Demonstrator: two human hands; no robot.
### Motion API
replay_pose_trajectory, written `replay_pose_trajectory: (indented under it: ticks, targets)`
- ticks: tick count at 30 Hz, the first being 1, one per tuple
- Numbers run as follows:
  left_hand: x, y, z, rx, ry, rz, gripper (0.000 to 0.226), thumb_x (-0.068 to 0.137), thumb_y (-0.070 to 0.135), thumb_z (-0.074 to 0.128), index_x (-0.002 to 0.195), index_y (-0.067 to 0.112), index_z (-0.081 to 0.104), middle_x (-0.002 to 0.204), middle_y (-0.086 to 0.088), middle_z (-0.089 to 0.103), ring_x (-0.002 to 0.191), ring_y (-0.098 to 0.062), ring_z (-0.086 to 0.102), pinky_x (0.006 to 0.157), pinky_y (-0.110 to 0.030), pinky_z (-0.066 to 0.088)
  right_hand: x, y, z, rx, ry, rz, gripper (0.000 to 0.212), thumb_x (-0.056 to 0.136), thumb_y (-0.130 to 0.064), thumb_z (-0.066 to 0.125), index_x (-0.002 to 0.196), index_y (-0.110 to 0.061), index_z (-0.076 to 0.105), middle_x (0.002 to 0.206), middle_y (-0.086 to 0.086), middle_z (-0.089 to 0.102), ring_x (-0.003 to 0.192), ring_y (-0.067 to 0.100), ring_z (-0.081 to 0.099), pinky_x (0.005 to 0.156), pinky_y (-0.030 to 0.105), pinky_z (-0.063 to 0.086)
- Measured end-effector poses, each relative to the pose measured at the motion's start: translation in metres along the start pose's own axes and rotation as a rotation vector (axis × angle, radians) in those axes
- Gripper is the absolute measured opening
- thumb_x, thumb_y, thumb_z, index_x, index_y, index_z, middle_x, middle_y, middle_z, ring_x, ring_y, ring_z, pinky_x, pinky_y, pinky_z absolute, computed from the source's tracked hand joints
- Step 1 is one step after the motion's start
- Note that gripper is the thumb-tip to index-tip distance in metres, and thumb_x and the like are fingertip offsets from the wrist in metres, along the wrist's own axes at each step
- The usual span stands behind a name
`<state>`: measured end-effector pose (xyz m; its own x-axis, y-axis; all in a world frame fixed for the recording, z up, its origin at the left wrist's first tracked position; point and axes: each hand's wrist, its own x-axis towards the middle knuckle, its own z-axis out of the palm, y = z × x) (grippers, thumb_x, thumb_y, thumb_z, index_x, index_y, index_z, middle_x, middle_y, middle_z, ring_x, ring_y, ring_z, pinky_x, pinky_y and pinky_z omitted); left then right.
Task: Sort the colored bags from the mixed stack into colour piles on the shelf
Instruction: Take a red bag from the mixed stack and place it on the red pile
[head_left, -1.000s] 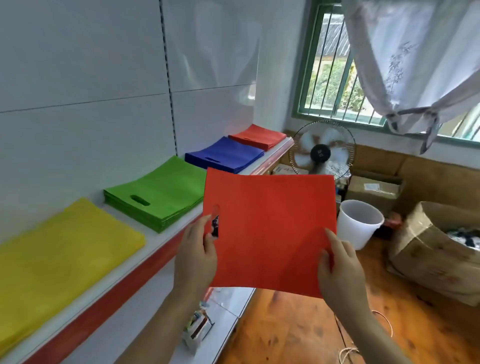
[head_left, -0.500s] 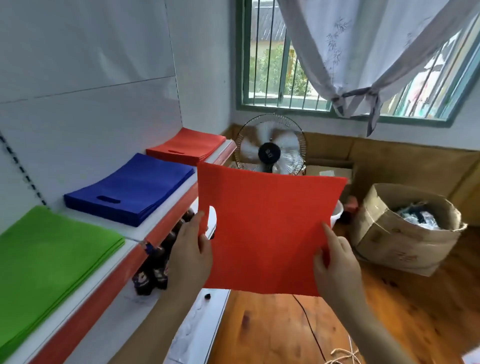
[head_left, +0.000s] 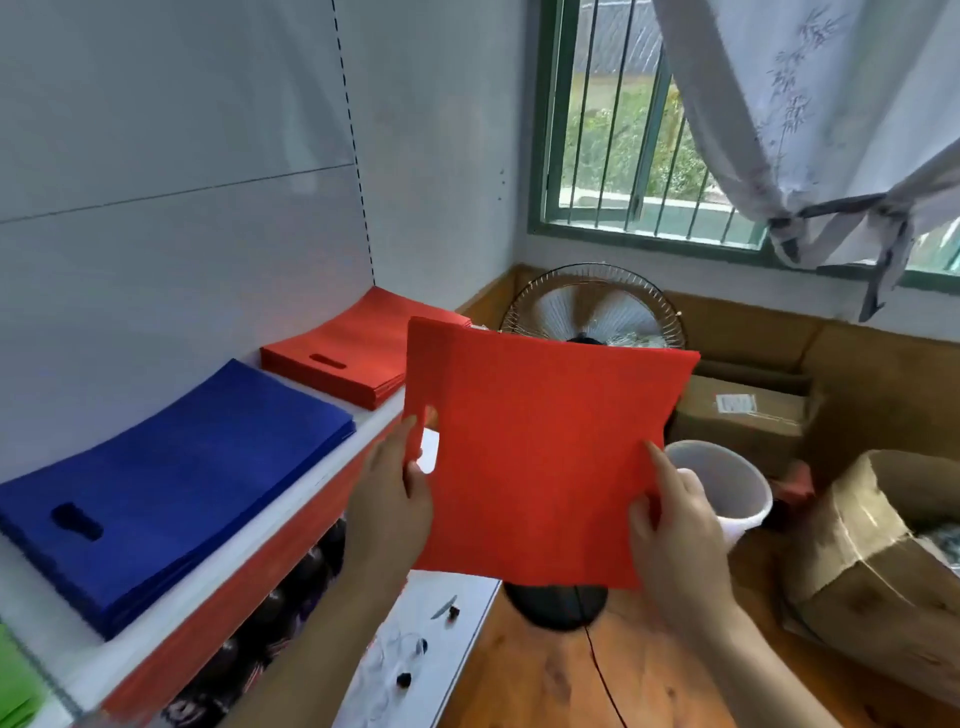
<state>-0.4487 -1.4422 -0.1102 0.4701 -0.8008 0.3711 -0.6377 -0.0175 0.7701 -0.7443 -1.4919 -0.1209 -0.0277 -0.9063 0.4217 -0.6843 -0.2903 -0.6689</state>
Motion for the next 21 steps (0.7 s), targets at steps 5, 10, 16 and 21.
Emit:
replay_pose_trajectory:
  ticks: [5, 10, 16, 21]
  targets:
    - [0.079, -0.019, 0.033, 0.010, 0.075, -0.017, 0.056, 0.106, 0.012, 0.053, 0.153, 0.040, 0.043, 0.147, 0.016, 0.053, 0.123, 0.003, 0.048, 0.086, -0.006, 0.035, 0.093, 0.009, 0.057, -0.001, -0.033, -0.039, 0.066, 0.095, -0.006, 0.059, 0.155, -0.028, 0.045, 0.111, 0.003, 0.055, 0.101, 0.033, 0.060, 0.082, 0.042, 0.049]
    - [0.157, -0.025, 0.052, 0.022, 0.168, -0.014, 0.057, 0.103, 0.007, 0.053, 0.154, 0.031, 0.046, 0.147, 0.008, 0.055, 0.117, 0.013, 0.041, 0.084, 0.000, 0.029, 0.183, -0.003, 0.105, 0.007, -0.022, -0.146, 0.063, 0.097, -0.006, 0.058, 0.156, -0.025, 0.047, 0.112, 0.003, 0.054, 0.096, 0.033, 0.059, 0.080, 0.035, 0.040]
    - [0.212, -0.050, 0.044, 0.098, 0.290, -0.079, 0.056, 0.103, 0.008, 0.052, 0.154, 0.030, 0.046, 0.144, 0.007, 0.057, 0.117, 0.004, 0.054, 0.086, -0.009, 0.037, 0.260, -0.023, 0.180, 0.056, -0.115, -0.223, 0.057, 0.099, -0.008, 0.057, 0.153, -0.023, 0.049, 0.119, 0.004, 0.056, 0.100, 0.029, 0.061, 0.084, 0.032, 0.042]
    - [0.238, -0.071, 0.037, 0.182, 0.434, -0.173, 0.054, 0.102, 0.002, 0.054, 0.153, 0.019, 0.050, 0.140, 0.009, 0.056, 0.113, 0.014, 0.042, 0.085, 0.006, 0.032, 0.325, -0.043, 0.250, 0.112, -0.220, -0.304, 0.057, 0.100, -0.015, 0.053, 0.154, -0.029, 0.045, 0.127, 0.000, 0.054, 0.100, 0.018, 0.055, 0.088, 0.033, 0.045]
